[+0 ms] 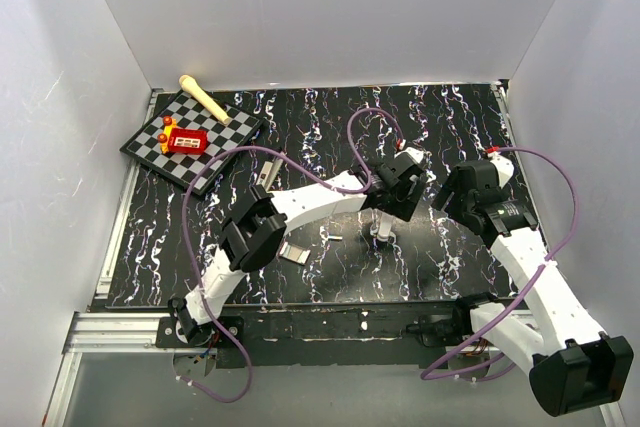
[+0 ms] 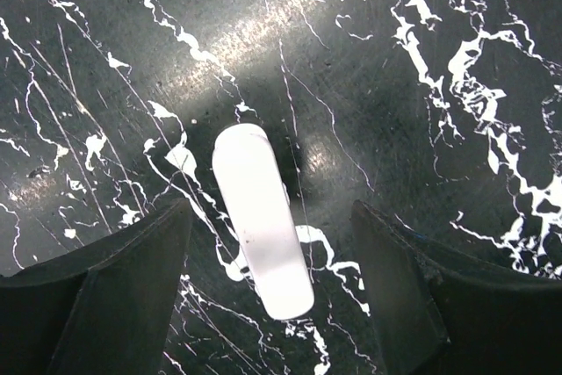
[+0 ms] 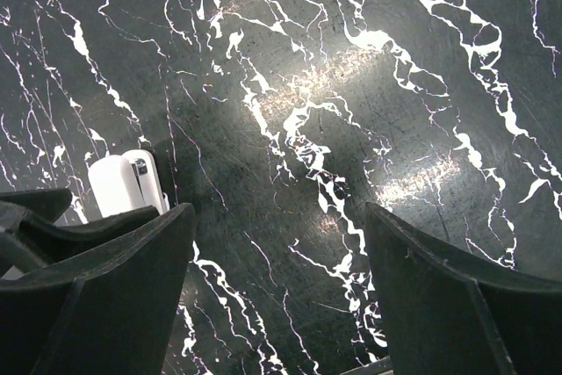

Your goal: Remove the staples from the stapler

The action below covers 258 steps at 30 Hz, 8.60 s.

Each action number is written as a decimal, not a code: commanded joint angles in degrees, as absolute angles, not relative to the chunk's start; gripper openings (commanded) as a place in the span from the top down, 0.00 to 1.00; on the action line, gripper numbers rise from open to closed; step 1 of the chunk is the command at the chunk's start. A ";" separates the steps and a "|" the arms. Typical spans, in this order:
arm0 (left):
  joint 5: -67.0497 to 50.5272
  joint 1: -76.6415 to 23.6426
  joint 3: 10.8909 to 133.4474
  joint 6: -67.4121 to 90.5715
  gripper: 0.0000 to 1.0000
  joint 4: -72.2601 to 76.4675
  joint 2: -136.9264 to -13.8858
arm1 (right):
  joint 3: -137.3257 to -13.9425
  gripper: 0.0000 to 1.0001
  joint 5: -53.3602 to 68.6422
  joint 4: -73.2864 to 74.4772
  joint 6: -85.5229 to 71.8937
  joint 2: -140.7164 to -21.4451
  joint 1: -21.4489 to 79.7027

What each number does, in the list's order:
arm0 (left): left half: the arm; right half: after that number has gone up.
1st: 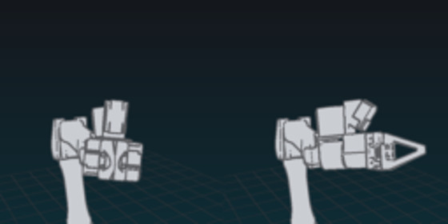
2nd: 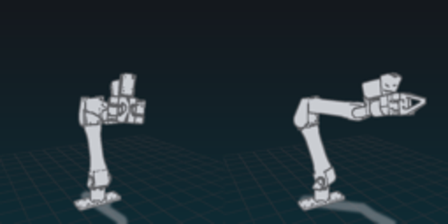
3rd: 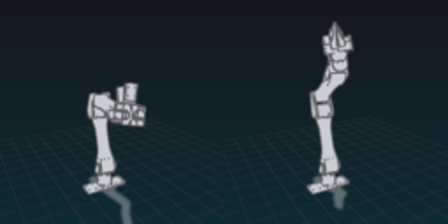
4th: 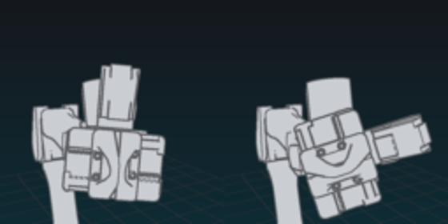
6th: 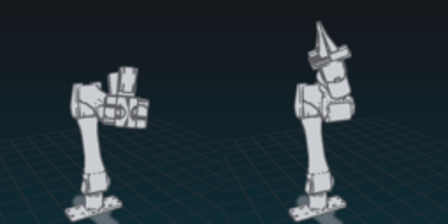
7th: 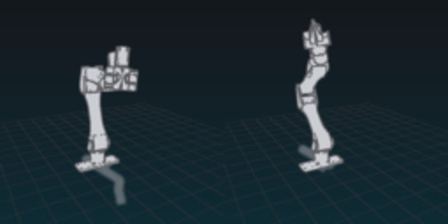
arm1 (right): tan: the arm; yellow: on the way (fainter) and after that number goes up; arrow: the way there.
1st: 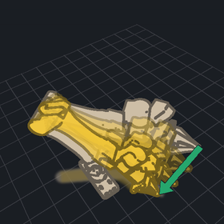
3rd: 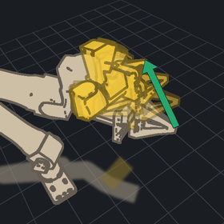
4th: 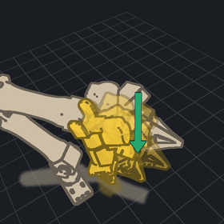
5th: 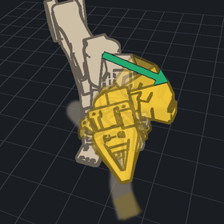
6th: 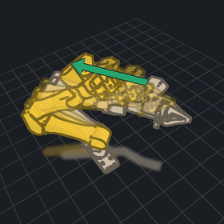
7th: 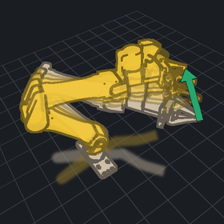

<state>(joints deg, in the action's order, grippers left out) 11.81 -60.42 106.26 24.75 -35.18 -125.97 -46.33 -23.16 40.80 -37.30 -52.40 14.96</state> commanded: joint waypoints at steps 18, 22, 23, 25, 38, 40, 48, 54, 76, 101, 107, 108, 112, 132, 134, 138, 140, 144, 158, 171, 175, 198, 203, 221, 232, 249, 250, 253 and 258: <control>16.00 -60.64 113.47 22.85 0.38 -38.14 -131.75 | -44.12 0.16 -20.83 35.60 -36.91 -53.44 14.59; 15.65 -60.64 112.68 23.20 0.48 -37.62 -131.84 | -43.86 0.17 -20.30 35.51 -36.83 -53.53 14.59; 15.47 -60.64 112.50 23.20 0.49 -37.44 -131.84 | -43.86 0.17 -20.22 35.42 -36.83 -53.35 14.59; 15.29 -60.64 112.59 23.29 0.49 -37.53 -132.19 | -43.86 0.17 -19.87 35.42 -36.83 -53.26 14.59; 15.39 -60.64 105.74 22.07 1.00 -34.72 -124.82 | -44.29 0.22 -20.30 36.65 -35.51 -49.58 14.59; 14.42 -60.64 102.93 20.05 1.00 -33.23 -121.22 | -44.73 0.23 -18.99 36.83 -34.11 -48.26 14.59; 6.60 -60.47 92.73 11.43 1.00 -30.85 -104.52 | -45.44 0.35 -3.88 31.47 -25.93 -39.73 14.68; -3.65 -59.24 85.70 6.95 1.00 -30.50 -92.57 | -45.09 0.43 11.21 25.42 -23.47 -37.53 15.73; -48.24 -50.19 71.63 -2.46 1.00 -28.30 -70.84 | -61.51 0.53 41.39 27.67 -5.81 -43.32 33.65; -52.65 -50.10 68.29 -1.67 1.00 -24.61 -67.06 | -63.02 0.65 35.69 30.67 -1.58 -49.13 49.74; -53.52 -49.22 67.24 -0.44 1.00 -21.54 -64.78 | -58.37 0.74 34.89 30.32 -2.90 -47.47 50.89; -53.61 -49.04 66.89 1.30 1.00 -20.84 -64.43 | -57.66 0.77 34.89 30.06 -3.25 -47.20 51.24; -53.79 -48.25 65.66 3.69 1.00 -17.06 -62.67 | -54.06 0.89 34.28 29.09 -5.01 -45.53 52.47; -51.33 -47.20 63.72 8.18 1.00 -11.34 -61.08 | -52.73 0.97 24.18 29.78 -6.51 -40.26 55.63; -49.58 -47.20 63.81 7.82 1.00 -12.21 -61.26 | -54.57 0.96 21.54 32.24 -5.54 -39.82 55.63; -45.36 -47.20 64.69 7.39 1.00 -14.23 -62.66 | -57.74 0.96 16.19 35.77 -4.05 -38.59 55.63; -43.08 -47.20 65.04 7.38 1.00 -14.85 -63.63 | -58.53 0.97 12.50 35.95 -3.96 -38.15 55.63; -40.00 -47.20 65.74 7.47 1.00 -15.38 -65.56 | -58.88 0.99 4.32 33.23 -5.53 -38.93 55.63; -31.38 -47.29 67.15 10.55 1.00 -14.33 -72.15 | -54.23 0.99 -10.81 15.40 -12.13 -49.48 55.63; -20.40 -47.20 67.76 19.16 1.00 -8.17 -76.20 | -37.63 0.99 -15.21 -5.08 -17.66 -53.35 55.63; -16.62 -47.20 69.08 21.35 1.00 -8.00 -78.31 | -33.50 0.99 -14.68 -10.79 -18.98 -53.61 55.63; -3.08 -46.58 74.26 26.98 1.00 -5.45 -92.81 | -25.14 0.99 -2.90 -36.29 -24.43 -67.94 55.55; -2.20 -46.41 74.97 26.81 1.00 -5.98 -93.43 | -24.61 0.99 -1.76 -38.41 -24.87 -69.08 54.76; -6.23 -45.36 77.17 26.80 1.00 -14.68 -95.80 | -24.61 0.99 -1.42 -36.74 -29.00 -71.97 50.28; -10.19 -45.09 77.61 26.63 1.00 -15.82 -93.78 | -24.88 0.99 2.43 -38.75 -30.41 -73.74 46.94; -10.11 -43.86 81.03 25.40 1.00 -20.65 -96.94 | -25.23 0.99 5.74 -41.58 -29.53 -74.88 46.32; -10.46 -43.86 81.38 25.23 1.00 -21.18 -97.20 | -25.14 0.99 5.80 -41.66 -30.05 -75.84 45.19; -11.33 -43.86 82.09 24.70 1.00 -22.41 -97.73 | -25.13 0.99 12.11 -44.91 -31.73 -76.82 43.51; -11.52 -43.33 85.59 23.47 1.00 -28.20 -99.92 | -25.75 0.99 10.12 -44.74 -31.82 -76.55 43.86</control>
<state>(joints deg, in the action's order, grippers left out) -10.41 -43.94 80.75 24.69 -24.58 -99.50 -24.32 10.15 -40.82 -31.09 -76.73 43.62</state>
